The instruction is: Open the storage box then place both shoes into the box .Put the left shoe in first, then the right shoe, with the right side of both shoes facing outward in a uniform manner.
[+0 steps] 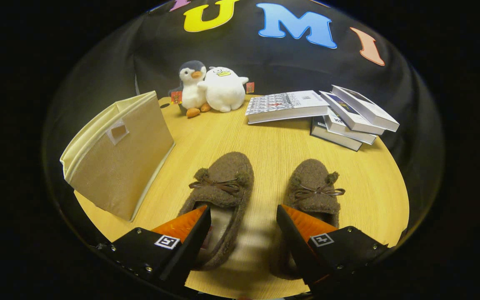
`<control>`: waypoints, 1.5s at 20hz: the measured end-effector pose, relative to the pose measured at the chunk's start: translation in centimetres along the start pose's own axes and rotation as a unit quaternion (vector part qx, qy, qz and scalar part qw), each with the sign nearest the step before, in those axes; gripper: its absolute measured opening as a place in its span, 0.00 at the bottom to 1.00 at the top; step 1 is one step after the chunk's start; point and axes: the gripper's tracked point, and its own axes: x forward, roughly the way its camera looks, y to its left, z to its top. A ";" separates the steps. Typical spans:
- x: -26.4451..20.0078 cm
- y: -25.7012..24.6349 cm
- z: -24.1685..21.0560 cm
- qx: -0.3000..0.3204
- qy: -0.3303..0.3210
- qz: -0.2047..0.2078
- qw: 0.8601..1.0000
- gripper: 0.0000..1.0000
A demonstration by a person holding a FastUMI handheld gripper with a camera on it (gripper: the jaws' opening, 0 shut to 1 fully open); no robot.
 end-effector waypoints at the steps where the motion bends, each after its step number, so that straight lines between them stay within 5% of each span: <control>1: 0.2 0.1 -0.3 -0.002 0.007 0.001 1.000 0.98; 4: 1.1 0.5 -0.7 0.004 0.025 0.008 1.000 0.93; 6: 1.4 0.7 -1.1 0.016 0.039 0.006 0.999 0.76; 7: 1.5 0.9 -1.2 0.027 0.046 0.010 0.999 0.57; 9: 1.6 1.4 -1.4 0.049 0.057 0.016 0.997 0.36; 12: 1.7 1.3 -1.6 0.051 0.069 0.013 0.996 0.35; 14: 1.8 0.4 -1.7 0.094 0.067 -0.012 0.993 0.02; 30: -3.8 3.5 5.8 0.258 0.037 0.056 0.964 0.00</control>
